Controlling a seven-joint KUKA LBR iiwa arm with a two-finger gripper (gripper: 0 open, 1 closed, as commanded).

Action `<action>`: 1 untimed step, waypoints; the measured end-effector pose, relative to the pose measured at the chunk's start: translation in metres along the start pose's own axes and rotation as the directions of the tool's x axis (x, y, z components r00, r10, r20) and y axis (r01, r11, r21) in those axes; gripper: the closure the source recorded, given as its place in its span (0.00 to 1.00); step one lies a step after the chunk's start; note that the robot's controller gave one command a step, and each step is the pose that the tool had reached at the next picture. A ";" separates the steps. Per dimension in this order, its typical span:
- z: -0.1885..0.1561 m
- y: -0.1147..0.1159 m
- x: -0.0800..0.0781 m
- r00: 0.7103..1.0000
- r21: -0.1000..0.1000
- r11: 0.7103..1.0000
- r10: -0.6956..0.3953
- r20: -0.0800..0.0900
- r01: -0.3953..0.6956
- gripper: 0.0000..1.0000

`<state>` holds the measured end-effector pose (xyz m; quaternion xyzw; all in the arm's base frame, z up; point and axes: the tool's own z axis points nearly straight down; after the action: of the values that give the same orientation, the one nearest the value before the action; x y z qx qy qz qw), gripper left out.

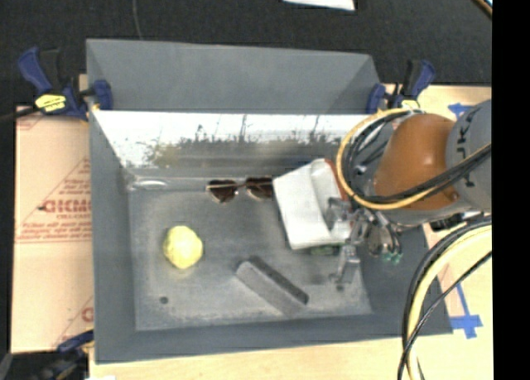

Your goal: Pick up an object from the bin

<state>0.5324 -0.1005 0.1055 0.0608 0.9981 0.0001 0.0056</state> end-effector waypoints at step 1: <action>0.007 0.007 0.028 1.000 0.001 1.000 0.004 -0.001 -0.004 0.00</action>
Offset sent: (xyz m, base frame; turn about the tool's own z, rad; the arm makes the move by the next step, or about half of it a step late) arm -0.0101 0.0007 0.0105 -0.0127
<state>0.5054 -0.0899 0.0977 0.0630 0.9980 -0.0002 0.0050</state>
